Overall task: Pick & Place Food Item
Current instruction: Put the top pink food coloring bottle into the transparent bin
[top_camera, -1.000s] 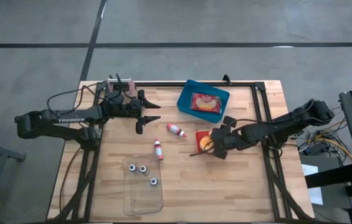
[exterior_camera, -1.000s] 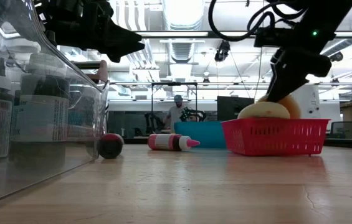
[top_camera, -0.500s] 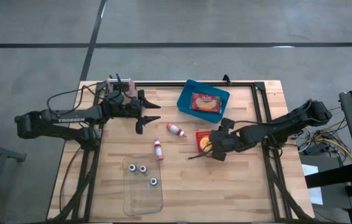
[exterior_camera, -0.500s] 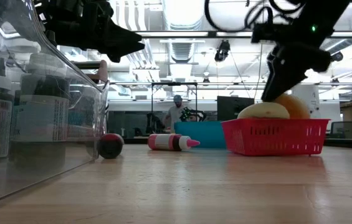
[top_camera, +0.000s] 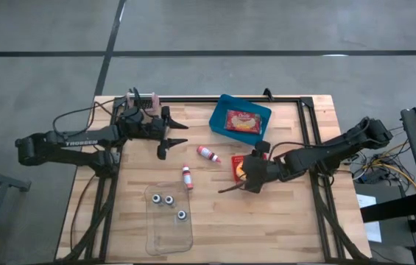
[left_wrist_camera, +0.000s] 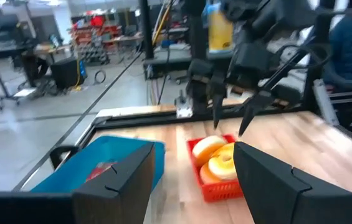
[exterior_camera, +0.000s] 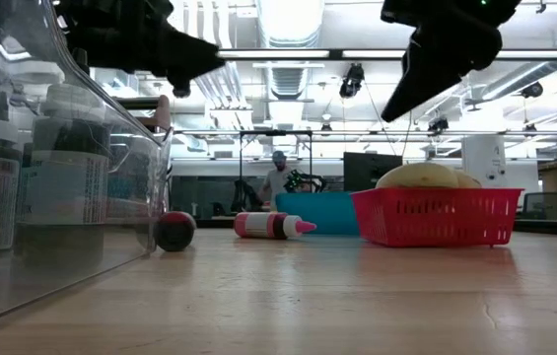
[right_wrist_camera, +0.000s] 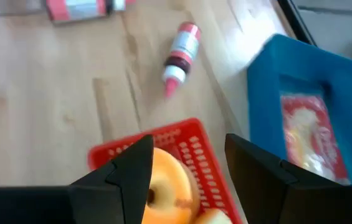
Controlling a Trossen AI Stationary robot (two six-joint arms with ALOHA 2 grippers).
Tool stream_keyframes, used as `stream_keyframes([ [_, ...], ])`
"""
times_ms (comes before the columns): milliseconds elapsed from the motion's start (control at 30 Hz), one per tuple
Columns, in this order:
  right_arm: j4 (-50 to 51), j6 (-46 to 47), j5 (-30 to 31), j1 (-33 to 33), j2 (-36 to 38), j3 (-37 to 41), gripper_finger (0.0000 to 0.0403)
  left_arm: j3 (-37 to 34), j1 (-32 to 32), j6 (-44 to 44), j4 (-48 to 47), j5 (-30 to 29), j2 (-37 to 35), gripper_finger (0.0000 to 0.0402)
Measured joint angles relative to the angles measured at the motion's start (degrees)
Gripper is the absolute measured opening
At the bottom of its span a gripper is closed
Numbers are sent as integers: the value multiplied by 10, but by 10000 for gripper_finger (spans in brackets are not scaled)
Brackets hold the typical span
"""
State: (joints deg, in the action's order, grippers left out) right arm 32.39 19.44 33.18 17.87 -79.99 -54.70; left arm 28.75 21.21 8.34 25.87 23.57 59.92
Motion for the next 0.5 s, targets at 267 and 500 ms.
stream_keyframes([
  [267,-100,-58,-2,0,0,13,196,0,-4,2,-108,10,-90,222],
  [500,-192,-107,-44,-7,-3,24,196,0,-13,2,-168,10,-126,222],
])
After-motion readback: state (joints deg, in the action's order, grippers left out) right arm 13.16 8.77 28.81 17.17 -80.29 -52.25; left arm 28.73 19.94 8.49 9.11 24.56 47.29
